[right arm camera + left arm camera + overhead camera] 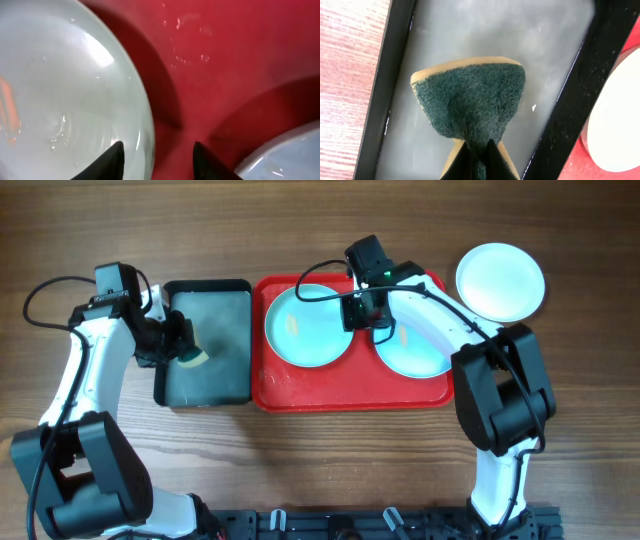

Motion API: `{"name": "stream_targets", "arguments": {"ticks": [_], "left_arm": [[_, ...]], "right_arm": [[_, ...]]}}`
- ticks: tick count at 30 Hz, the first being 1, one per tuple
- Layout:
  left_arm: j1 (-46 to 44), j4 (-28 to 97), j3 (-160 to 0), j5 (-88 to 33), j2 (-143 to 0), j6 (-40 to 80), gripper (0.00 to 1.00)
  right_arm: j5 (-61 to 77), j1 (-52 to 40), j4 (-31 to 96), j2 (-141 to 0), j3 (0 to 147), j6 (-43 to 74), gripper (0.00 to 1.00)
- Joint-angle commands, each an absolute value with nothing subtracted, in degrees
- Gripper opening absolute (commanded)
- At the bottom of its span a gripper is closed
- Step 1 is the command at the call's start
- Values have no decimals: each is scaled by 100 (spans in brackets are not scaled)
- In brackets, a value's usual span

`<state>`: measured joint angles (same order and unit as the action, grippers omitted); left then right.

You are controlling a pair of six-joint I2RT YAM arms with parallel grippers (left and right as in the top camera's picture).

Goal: Clean dirty plates on tray and stack at the side
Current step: 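Grip the rim of the left teal plate with right gripper, then lift the sponge from the water and lower it onto the teal plate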

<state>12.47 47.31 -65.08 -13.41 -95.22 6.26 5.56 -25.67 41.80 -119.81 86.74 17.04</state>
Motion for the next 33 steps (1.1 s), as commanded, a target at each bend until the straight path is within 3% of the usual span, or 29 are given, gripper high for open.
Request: {"name": "stream_targets", "arguments": {"ticks": [1,8,14,17,22,28,33], "left_arm": [[1219,4418,-6532,-1411,-9367,482,4],[475,4950,-7992,-569,-9376,464,4],[-561,5039,-8149,-445,-9531,342,4],[-980,4995,-8149,-602,-9723,344,4],[-1415,4757,-8149,-659,-10003,609,4],[-1470,4475,-8149,-1004,-10193,799,4],[-1479,4289,-8143,-1087,-10348,821,4]], "right_arm": [[980,-2497,4560,-12051,9301,969,52],[1872,-2110,5144,-12055,9869,917,51],[1872,-2115,5242,-12055,9780,915,52],[1719,-2115,5317,-12055,9749,917,38],[1636,-2115,5256,-12055,9472,1372,37],[1527,-2115,4410,-12055,8661,1566,22],[1531,-2128,3817,-12055,8283,1826,20]]}}
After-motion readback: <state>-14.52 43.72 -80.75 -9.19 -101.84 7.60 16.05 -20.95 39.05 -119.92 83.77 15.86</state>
